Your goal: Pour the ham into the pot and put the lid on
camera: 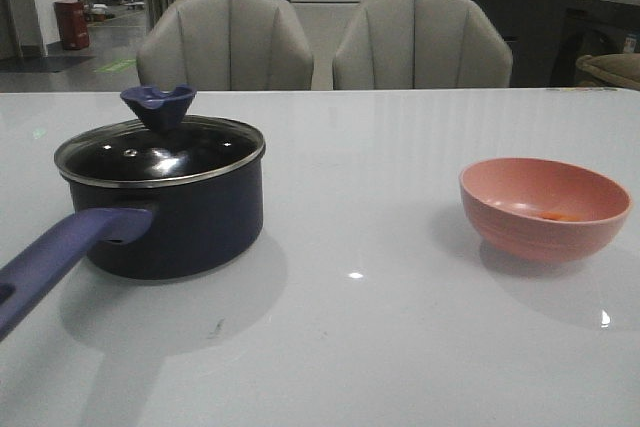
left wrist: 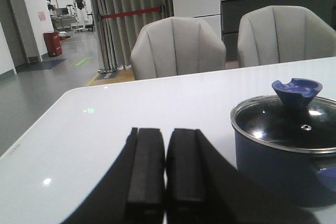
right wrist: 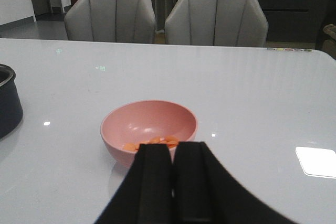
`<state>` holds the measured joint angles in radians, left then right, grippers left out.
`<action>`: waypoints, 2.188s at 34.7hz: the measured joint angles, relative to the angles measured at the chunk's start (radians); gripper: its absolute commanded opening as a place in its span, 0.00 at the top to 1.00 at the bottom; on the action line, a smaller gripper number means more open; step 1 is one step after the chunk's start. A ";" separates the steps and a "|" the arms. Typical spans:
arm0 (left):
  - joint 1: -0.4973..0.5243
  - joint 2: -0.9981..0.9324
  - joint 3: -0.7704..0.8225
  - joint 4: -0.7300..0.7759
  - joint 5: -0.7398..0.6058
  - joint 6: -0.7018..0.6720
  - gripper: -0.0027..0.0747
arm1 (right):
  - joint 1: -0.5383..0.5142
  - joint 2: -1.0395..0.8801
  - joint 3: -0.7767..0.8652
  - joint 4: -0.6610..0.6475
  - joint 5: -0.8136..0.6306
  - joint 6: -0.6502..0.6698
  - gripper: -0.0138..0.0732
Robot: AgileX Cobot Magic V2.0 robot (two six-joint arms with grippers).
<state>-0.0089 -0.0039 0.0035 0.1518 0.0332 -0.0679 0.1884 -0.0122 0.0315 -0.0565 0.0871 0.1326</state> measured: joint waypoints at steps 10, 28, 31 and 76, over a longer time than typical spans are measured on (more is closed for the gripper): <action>0.000 0.000 0.000 0.000 0.000 0.000 0.82 | 0.000 0.000 0.000 0.000 0.000 0.000 0.67; 0.000 0.000 0.000 0.000 0.000 0.000 0.82 | 0.000 0.000 0.000 0.000 0.000 0.000 0.67; 0.000 0.000 0.000 0.000 -0.005 0.000 0.82 | 0.000 0.000 0.000 0.000 0.000 0.000 0.67; 0.000 0.215 -0.306 -0.247 0.247 0.000 0.74 | 0.000 0.000 0.000 0.000 0.000 0.000 0.67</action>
<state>-0.0089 0.2106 -0.3021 -0.0948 0.2803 -0.0679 0.1884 -0.0122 0.0315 -0.0565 0.0871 0.1326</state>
